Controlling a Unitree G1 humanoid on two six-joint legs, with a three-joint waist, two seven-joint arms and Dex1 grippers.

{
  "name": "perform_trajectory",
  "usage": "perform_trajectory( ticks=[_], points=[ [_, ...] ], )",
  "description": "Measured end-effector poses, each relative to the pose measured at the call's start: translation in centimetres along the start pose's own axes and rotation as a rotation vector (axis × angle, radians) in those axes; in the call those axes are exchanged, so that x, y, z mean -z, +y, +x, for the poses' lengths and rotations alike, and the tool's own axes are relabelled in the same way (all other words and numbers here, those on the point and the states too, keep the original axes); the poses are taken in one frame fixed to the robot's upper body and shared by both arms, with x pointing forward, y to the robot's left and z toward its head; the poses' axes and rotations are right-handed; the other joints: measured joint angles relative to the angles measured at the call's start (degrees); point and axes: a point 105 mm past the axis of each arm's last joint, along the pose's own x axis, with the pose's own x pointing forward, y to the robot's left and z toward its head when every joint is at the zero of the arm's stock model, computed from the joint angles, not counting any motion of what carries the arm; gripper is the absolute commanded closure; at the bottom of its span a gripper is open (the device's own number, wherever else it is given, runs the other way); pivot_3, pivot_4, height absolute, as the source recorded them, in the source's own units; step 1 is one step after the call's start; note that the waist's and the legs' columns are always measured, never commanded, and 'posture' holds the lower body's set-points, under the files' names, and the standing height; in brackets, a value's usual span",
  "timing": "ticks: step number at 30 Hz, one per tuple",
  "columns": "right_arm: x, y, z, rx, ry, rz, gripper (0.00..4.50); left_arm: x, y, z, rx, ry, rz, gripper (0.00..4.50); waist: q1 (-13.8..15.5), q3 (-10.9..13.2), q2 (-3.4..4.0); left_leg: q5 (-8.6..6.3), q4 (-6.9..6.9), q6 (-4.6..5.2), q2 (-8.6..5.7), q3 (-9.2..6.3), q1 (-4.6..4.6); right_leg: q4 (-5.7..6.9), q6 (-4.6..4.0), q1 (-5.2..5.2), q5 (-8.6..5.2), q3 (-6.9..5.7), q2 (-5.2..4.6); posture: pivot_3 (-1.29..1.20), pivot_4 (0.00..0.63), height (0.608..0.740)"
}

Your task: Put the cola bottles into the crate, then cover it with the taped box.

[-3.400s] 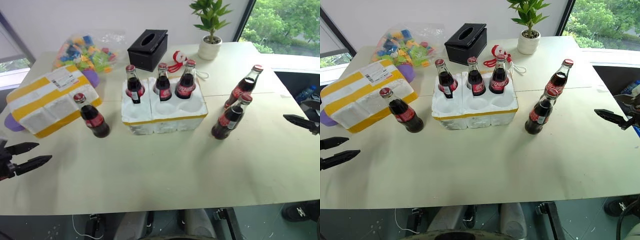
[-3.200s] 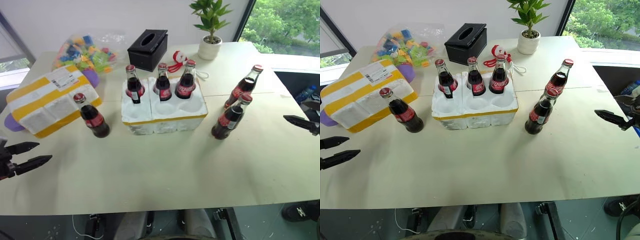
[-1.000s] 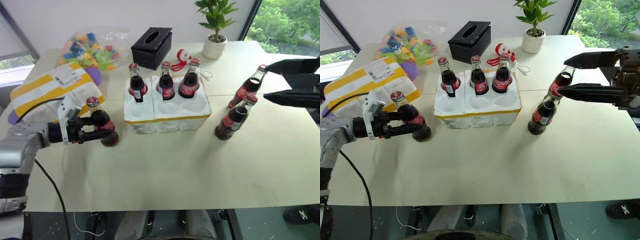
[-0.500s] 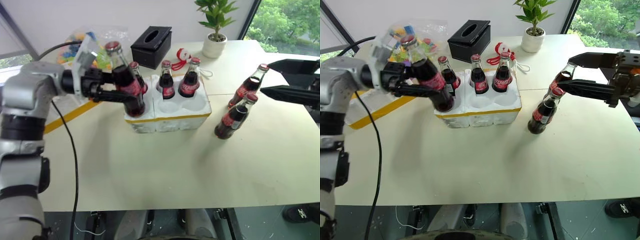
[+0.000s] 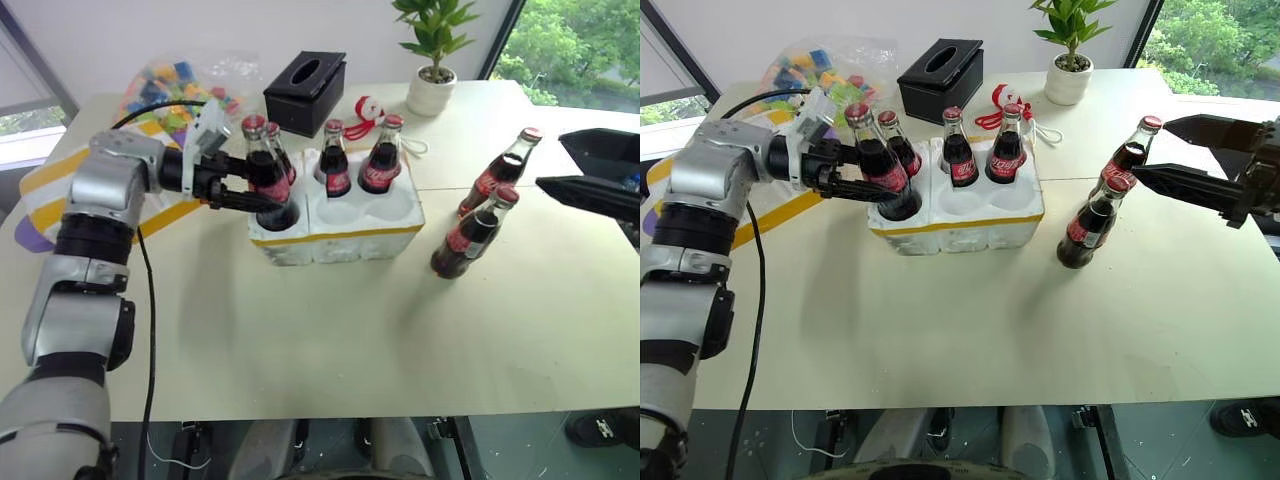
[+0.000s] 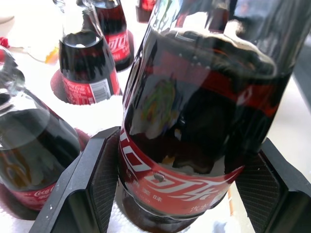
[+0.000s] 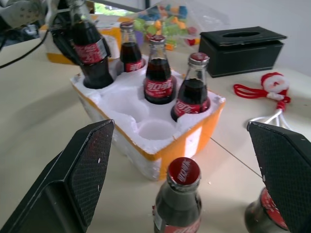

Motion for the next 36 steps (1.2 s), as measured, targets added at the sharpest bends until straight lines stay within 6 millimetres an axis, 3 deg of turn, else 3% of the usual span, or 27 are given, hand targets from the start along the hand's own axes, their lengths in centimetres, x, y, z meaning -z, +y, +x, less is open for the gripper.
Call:
perform_trajectory(
  ticks=[5, 8, 10, 12, 18, 21, 25, 28, 32, 36],
  points=[
    [2.3, -1.6, 0.3, 0.148, 0.041, -0.023, 0.00, 3.1, 0.3, 1.9, -0.049, 0.022, -0.039, 1.70, -0.2, 0.0, -0.03, -0.02, 0.00, 0.05, 0.02, 0.01, 0.02, 0.06, 0.00, -0.02, 0.00, 0.02, 0.03, 0.00, 0.150, 0.732],
    [3.7, -2.6, 0.3, 0.238, 0.043, 0.003, 0.00, 3.2, 0.5, 2.5, -0.073, 0.006, -0.023, 1.70, 0.1, -0.1, 0.01, -0.02, 0.05, 0.07, -0.03, 0.01, 0.08, 0.10, 0.06, 0.06, 0.04, 0.02, -0.01, 0.00, 0.150, 0.732],
    [4.1, -3.0, 0.2, 0.282, 0.050, 0.004, 0.00, 3.4, 0.6, 2.6, -0.089, 0.001, -0.032, 0.65, 0.2, -0.2, -0.01, -0.05, 0.08, 0.13, -0.04, -0.03, 0.23, 0.09, 0.08, 0.23, 0.09, 0.02, -0.01, 0.00, 0.150, 0.732],
    [4.1, -3.4, -0.3, 0.325, 0.046, 0.008, 0.00, 3.5, 1.1, 2.3, -0.138, -0.006, -0.054, 0.04, 0.1, -0.2, -0.04, -0.06, 0.07, 0.14, -0.03, -0.05, 0.48, 0.08, 0.08, 0.45, 0.10, 0.02, 0.00, 0.00, 0.150, 0.732],
    [5.2, -3.5, -1.6, 0.394, 0.069, 0.027, 0.00, 3.3, 1.1, 1.3, -0.180, -0.038, -0.099, 0.04, -0.1, -0.2, -0.04, -0.08, 0.00, 0.17, 0.00, -0.05, 0.63, 0.06, 0.08, 0.55, 0.09, 0.02, 0.04, 0.00, 0.150, 0.732],
    [6.7, -2.8, -2.2, 0.399, 0.108, 0.047, 0.00, 2.7, 0.2, -0.2, -0.159, -0.052, -0.130, 0.04, -0.2, -0.2, -0.05, -0.08, -0.05, 0.17, 0.01, -0.05, 0.61, 0.06, 0.08, 0.51, 0.09, 0.03, 0.05, 0.00, 0.150, 0.732],
    [8.7, -1.0, -2.6, 0.399, 0.146, 0.083, 0.00, -0.5, -1.6, -3.6, -0.137, -0.115, -0.120, 0.04, 0.0, -0.1, -0.07, -0.08, -0.03, 0.17, 0.01, -0.08, 0.59, 0.02, 0.08, 0.53, 0.09, 0.04, 0.04, 0.00, 0.150, 0.732],
    [9.9, -0.1, -2.4, 0.420, 0.151, 0.124, 0.00, -2.3, -4.2, -5.2, -0.078, -0.132, -0.101, 0.04, 0.0, -0.2, -0.06, -0.10, -0.04, 0.18, 0.02, -0.10, 0.66, -0.03, 0.07, 0.61, 0.08, 0.04, 0.03, 0.00, 0.150, 0.732],
    [12.5, 1.0, -1.5, 0.487, 0.132, 0.214, 0.00, -1.8, -8.1, -5.0, 0.008, -0.099, -0.139, 0.04, 0.2, -0.2, -0.05, -0.09, -0.08, 0.16, 0.01, -0.13, 0.75, -0.04, 0.06, 0.71, 0.07, 0.04, 0.02, 0.00, 0.150, 0.732],
    [14.6, 1.7, 0.8, 0.547, 0.104, 0.270, 0.00, 0.2, -9.4, -3.7, -0.062, -0.081, -0.200, 0.04, 0.1, -0.2, -0.14, -0.10, -0.13, 0.16, 0.02, -0.14, 0.94, -0.10, -0.02, 0.88, 0.02, 0.04, 0.03, 0.00, 0.150, 0.732]
  ],
)
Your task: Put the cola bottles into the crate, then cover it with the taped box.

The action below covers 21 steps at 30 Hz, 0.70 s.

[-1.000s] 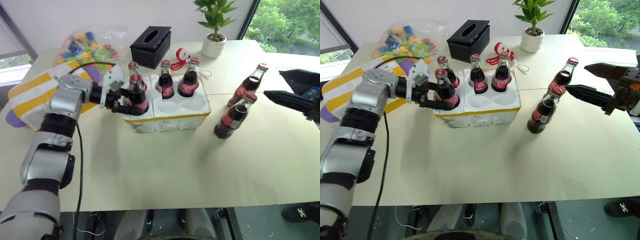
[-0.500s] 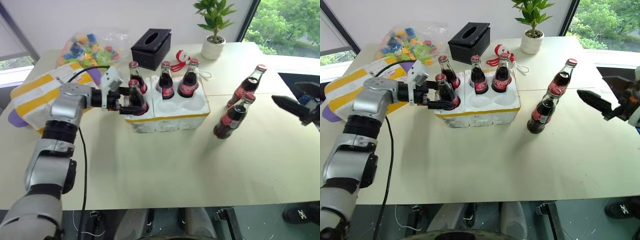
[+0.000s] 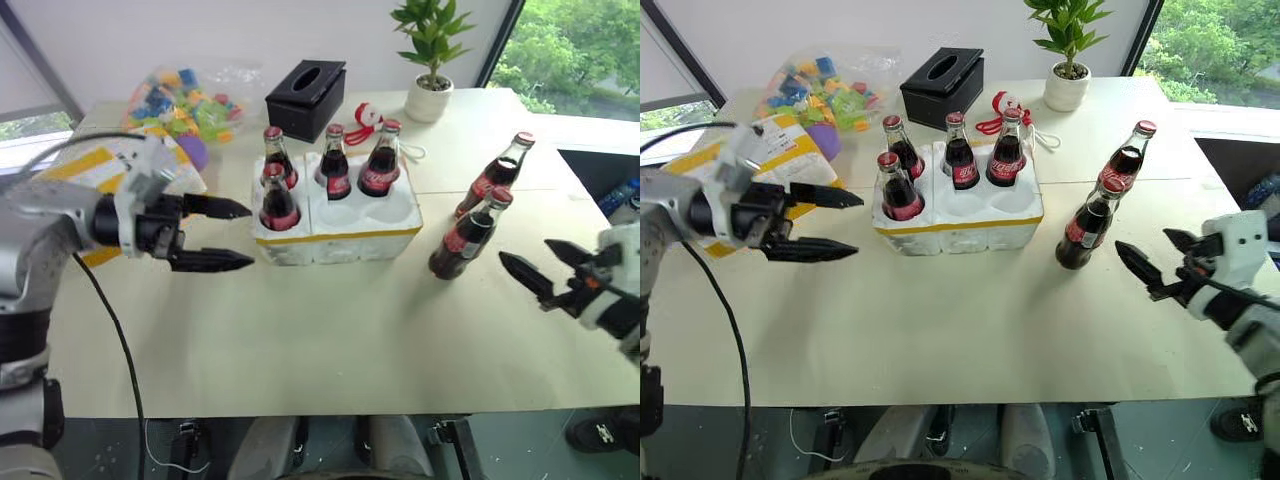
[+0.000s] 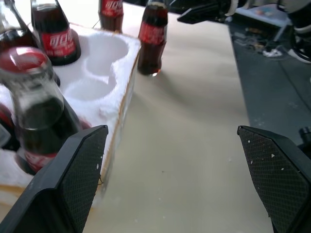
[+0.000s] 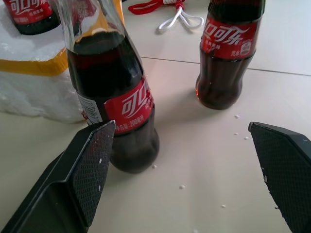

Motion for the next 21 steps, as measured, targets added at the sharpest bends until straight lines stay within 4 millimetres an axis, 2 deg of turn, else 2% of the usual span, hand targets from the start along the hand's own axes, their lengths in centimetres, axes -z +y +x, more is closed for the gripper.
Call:
perform_trajectory(
  ticks=[3, 12, 21],
  points=[
    [0.2, 0.2, 0.6, 0.025, -0.007, -0.005, 0.00, 1.0, -0.7, 0.3, -0.026, 0.008, -0.025, 0.04, 0.0, 0.0, 0.00, -0.01, 0.00, 0.01, -0.01, 0.00, -0.01, -0.02, 0.01, -0.01, 0.00, 0.00, 0.00, 0.00, 0.150, 0.732],
    [0.6, 0.6, 2.2, 0.002, -0.013, 0.025, 0.00, 0.7, -0.9, 0.7, -0.066, -0.006, 0.000, 0.04, -0.1, 0.0, -0.02, 0.00, -0.06, 0.01, 0.00, 0.00, 0.02, -0.02, -0.02, 0.00, -0.01, -0.02, 0.04, 0.00, 0.150, 0.732],
    [0.9, 2.4, 1.4, -0.100, 0.014, 0.021, 0.00, 0.6, -0.6, 0.5, -0.092, -0.009, 0.016, 0.04, 0.0, 0.0, -0.02, -0.01, -0.09, 0.01, 0.00, -0.01, 0.02, -0.05, 0.01, 0.00, 0.00, -0.02, 0.03, 0.00, 0.150, 0.732]
  ],
)
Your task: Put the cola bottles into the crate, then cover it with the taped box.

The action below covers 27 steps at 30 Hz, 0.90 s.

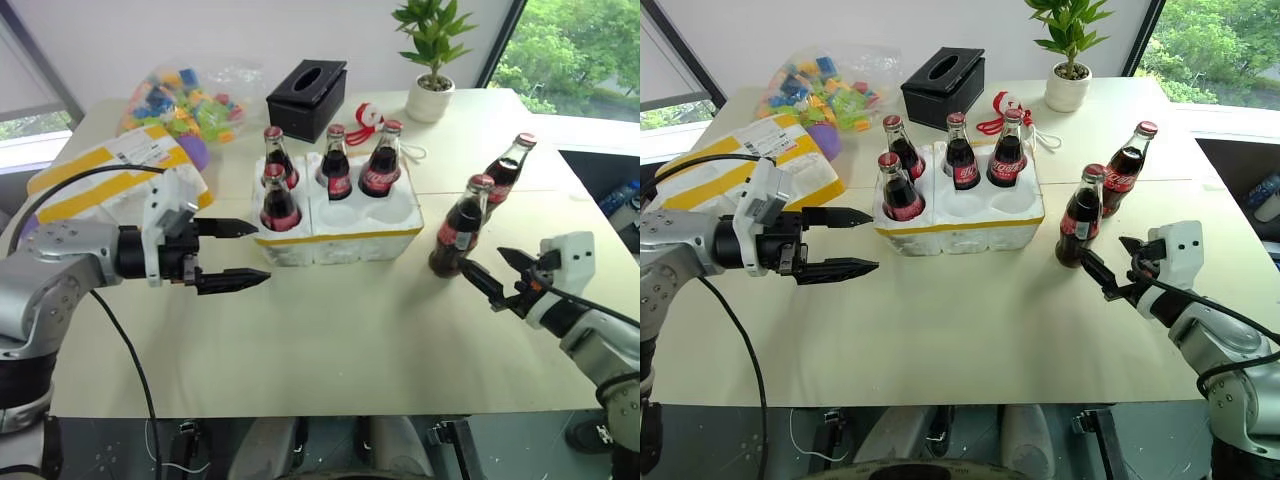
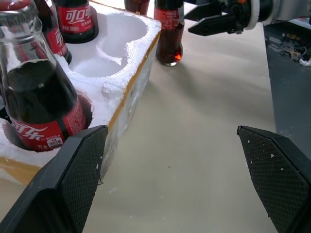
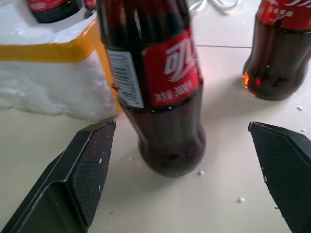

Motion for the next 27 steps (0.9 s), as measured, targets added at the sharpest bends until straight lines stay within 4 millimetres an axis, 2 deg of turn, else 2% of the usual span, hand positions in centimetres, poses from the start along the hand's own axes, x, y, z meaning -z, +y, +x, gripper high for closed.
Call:
perform_trajectory(
  ticks=[10, 24, 27],
  points=[
    [-2.0, 0.8, 1.1, -0.036, -0.079, -0.001, 0.00, -0.5, 0.6, 0.3, 0.001, -0.015, 0.027, 0.04, 0.0, 0.0, -0.02, 0.00, 0.00, 0.00, 0.00, 0.00, 0.00, -0.02, -0.11, 0.01, -0.07, -0.01, 0.00, 0.00, 0.150, 0.732],
    [-0.7, 0.0, 4.9, -0.029, -0.077, 0.048, 0.00, -0.5, 0.9, 0.4, -0.011, -0.014, 0.042, 0.04, 0.0, 0.0, -0.02, 0.00, -0.03, 0.00, -0.01, 0.00, -0.01, -0.02, -0.10, -0.03, -0.06, -0.01, 0.00, 0.00, 0.150, 0.732],
    [-0.6, -0.1, 5.2, -0.036, -0.085, 0.060, 0.81, -0.5, 0.9, 0.4, -0.012, -0.013, 0.043, 0.00, 0.0, 0.0, -0.02, 0.00, -0.03, 0.00, 0.00, 0.00, -0.01, -0.02, -0.09, -0.03, -0.06, -0.01, 0.01, 0.00, 0.150, 0.732]
  ],
)
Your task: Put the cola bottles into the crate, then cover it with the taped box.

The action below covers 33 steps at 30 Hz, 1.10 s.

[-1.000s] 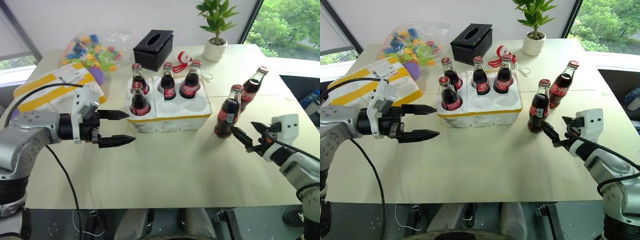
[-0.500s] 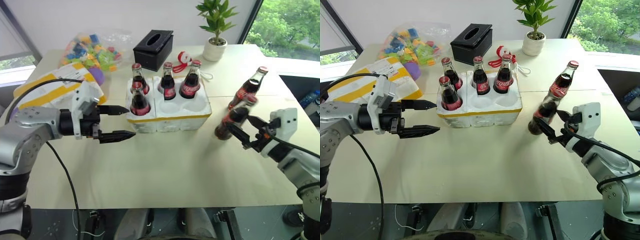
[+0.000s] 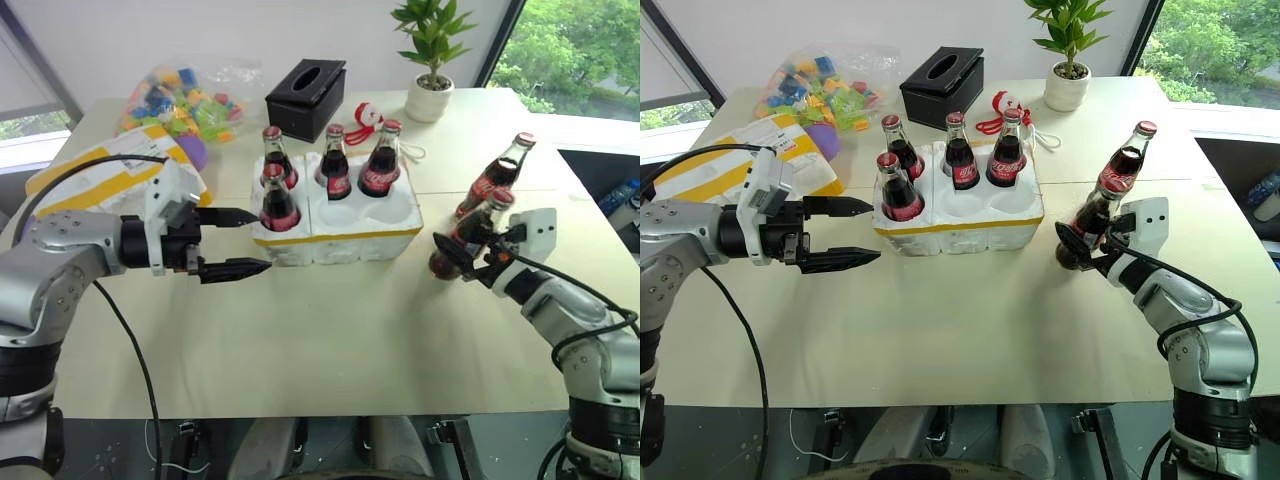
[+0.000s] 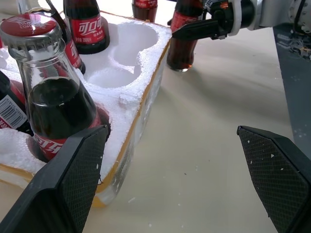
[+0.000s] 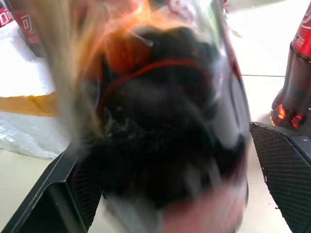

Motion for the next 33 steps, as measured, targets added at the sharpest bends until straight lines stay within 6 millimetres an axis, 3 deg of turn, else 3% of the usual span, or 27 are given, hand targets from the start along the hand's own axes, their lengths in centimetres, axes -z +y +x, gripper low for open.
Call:
perform_trajectory(
  ticks=[2, 8, 11, 15, 18, 21, 24, 28, 33],
  points=[
    [-0.2, 0.1, 0.1, -0.005, -0.016, 0.001, 1.67, 0.0, 0.0, 0.0, 0.000, 0.000, 0.001, 0.00, 0.0, 0.0, 0.00, 0.00, 0.00, 0.00, 0.00, 0.00, 0.00, 0.00, 0.10, 0.00, 0.06, 0.00, 0.00, 0.00, 0.150, 0.732],
    [-0.3, 0.5, -0.1, -0.023, -0.024, 0.008, 1.65, 0.2, 0.0, 0.0, -0.004, 0.003, -0.006, 0.00, 0.0, 0.0, 0.03, 0.00, -0.03, 0.00, 0.00, 0.00, -0.02, 0.00, 0.10, -0.06, 0.06, 0.01, 0.00, 0.00, 0.150, 0.732],
    [-1.7, 1.1, -0.1, -0.059, -0.056, 0.018, 1.65, 0.5, 0.0, -0.1, -0.012, 0.007, -0.016, 0.00, 0.0, 0.1, 0.06, 0.00, -0.04, 0.00, 0.00, 0.00, -0.03, 0.00, 0.11, -0.06, 0.06, 0.01, 0.00, 0.00, 0.150, 0.732],
    [-8.1, 2.5, 0.2, -0.154, -0.207, -0.033, 1.65, 1.2, 0.0, -0.2, -0.031, 0.014, -0.041, 0.00, -0.2, 0.2, 0.21, 0.00, -0.09, -0.01, 0.03, 0.03, -0.05, 0.01, 0.10, -0.15, 0.06, 0.03, 0.01, 0.00, 0.150, 0.732],
    [-14.0, 6.2, 0.3, -0.335, -0.369, -0.040, 1.65, 1.2, 0.1, -0.6, -0.060, 0.007, -0.045, 0.00, -0.6, 0.2, 0.18, 0.07, -0.40, -0.11, 0.05, 0.04, -0.06, -0.01, 0.03, -0.29, 0.02, 0.04, 0.00, 0.00, 0.150, 0.732],
    [-16.9, 9.9, 0.7, -0.495, -0.448, -0.044, 1.65, 1.1, -0.1, -0.7, -0.072, -0.004, -0.042, 0.00, -0.6, 0.2, 0.09, 0.12, -0.63, -0.18, 0.07, 0.02, -0.05, -0.02, -0.08, -0.37, -0.04, 0.03, 0.01, 0.00, 0.150, 0.732],
    [-15.9, 12.2, 2.8, -0.575, -0.390, -0.022, 1.65, 0.8, -0.2, -0.5, -0.081, -0.021, -0.040, 0.00, -0.4, 0.1, -0.07, 0.13, -0.67, -0.20, 0.06, 0.00, -0.05, -0.01, -0.13, -0.38, -0.07, 0.01, 0.01, 0.00, 0.150, 0.732],
    [-11.5, 13.4, 6.6, -0.580, -0.206, 0.004, 1.65, 0.2, -0.4, -0.7, -0.094, -0.049, -0.028, 0.00, -0.1, 0.1, -0.10, 0.14, -0.63, -0.20, -0.04, 0.00, -0.09, -0.01, -0.13, -0.43, -0.06, 0.02, -0.05, 0.00, 0.150, 0.732],
    [-8.4, 14.8, 8.2, -0.616, -0.098, -0.107, 1.65, -0.4, -0.7, -0.5, -0.096, -0.079, -0.033, 0.00, -0.2, 0.1, -0.10, 0.21, -0.67, -0.34, -0.04, 0.00, -0.19, 0.05, -0.13, -0.58, -0.06, 0.01, -0.03, 0.00, 0.150, 0.732]
  ],
)
